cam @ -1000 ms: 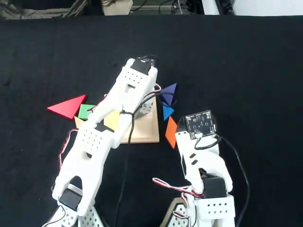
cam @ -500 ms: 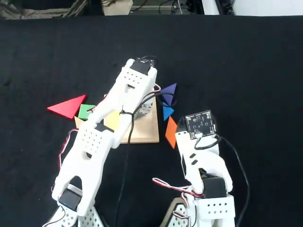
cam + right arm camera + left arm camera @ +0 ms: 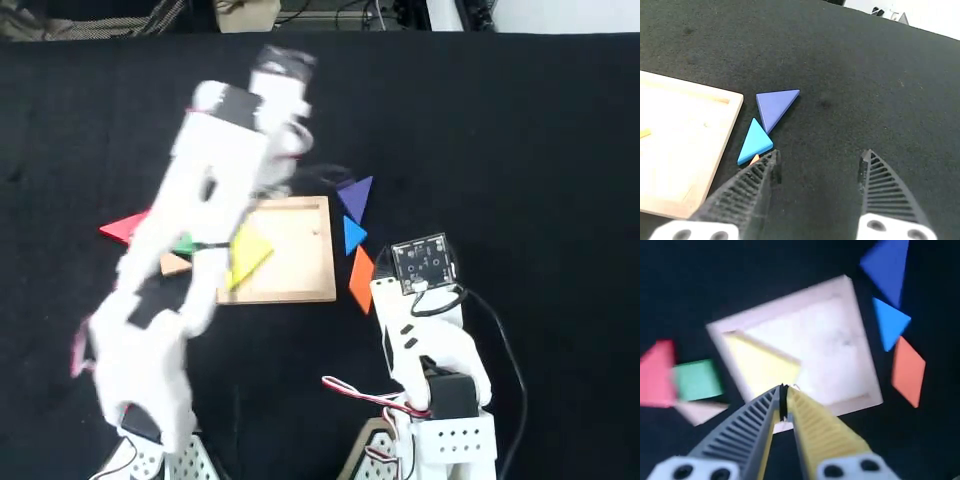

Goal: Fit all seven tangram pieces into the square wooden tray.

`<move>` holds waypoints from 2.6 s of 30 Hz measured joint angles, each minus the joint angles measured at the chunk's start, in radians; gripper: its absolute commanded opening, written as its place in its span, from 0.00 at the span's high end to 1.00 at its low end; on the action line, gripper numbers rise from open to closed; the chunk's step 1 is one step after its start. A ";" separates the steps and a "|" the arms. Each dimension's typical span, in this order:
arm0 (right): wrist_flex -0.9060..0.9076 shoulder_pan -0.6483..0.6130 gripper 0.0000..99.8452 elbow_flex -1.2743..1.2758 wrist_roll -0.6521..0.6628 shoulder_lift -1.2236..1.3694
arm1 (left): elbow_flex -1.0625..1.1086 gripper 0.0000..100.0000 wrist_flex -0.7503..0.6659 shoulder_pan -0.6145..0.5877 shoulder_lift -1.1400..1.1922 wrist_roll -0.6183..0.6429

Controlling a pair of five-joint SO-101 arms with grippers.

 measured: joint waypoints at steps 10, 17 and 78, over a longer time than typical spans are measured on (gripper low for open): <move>0.000 0.000 0.74 0.000 0.000 0.000 | 0.342 0.73 0.000 -0.387 -0.399 -0.141; 0.000 0.000 0.74 0.000 0.000 0.000 | 0.520 0.72 -0.173 -0.563 -0.305 -0.864; 0.000 0.000 0.74 0.000 0.000 0.000 | 0.089 0.68 -0.250 -0.549 0.407 -1.398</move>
